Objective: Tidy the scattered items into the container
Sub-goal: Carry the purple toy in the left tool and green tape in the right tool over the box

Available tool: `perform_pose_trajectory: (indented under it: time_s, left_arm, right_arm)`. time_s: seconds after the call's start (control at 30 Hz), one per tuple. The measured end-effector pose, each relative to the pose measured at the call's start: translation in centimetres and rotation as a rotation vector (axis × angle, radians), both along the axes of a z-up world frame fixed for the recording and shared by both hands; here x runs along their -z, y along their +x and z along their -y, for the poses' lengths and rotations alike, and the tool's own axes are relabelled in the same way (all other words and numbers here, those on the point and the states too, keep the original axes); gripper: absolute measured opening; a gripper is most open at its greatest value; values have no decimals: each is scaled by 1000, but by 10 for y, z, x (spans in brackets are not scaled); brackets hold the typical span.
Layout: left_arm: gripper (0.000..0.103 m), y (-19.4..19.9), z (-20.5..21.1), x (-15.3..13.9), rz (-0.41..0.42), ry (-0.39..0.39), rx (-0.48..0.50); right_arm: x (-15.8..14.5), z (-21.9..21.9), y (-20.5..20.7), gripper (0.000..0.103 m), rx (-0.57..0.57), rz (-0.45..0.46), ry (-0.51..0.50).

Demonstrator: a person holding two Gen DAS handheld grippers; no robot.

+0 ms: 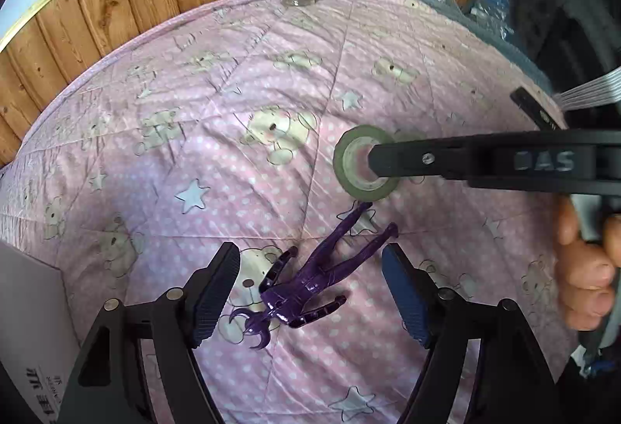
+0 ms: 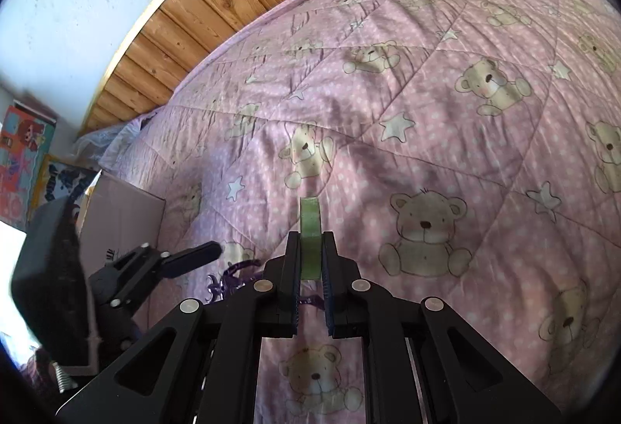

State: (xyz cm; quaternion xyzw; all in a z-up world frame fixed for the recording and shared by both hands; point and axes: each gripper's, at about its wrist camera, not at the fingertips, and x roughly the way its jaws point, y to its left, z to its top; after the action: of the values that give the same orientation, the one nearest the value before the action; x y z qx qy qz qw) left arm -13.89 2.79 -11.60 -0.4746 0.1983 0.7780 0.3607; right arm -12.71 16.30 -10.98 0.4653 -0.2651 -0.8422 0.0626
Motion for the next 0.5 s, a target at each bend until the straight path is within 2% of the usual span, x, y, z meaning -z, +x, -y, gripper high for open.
perform_pose_trajectory:
  time_s: [0.07,0.1,0.13,0.17,0.27,0.5]
  left_arm:
    - [75,-3,-5,20,58,-28,11]
    - [69,1,-1,18,24,-1,12]
    - [59,2,4,16,24,2,-2]
    - [53,1,7,13,36,5,-25]
    - [53,-2,21,7,101,35,-94]
    - [53,21,44,-9,153,84,-204]
  right_arm:
    - [-2,-6,10,10,25,-3,11]
    - [-3,-10,14,10,36,-3,19]
    - [-3,-13,17,10,45,-1,25]
    - [-1,-16,20,10,51,3,26]
    - [2,-17,26,10,46,17,30]
    - [0,-1,33,10,4,19,29]
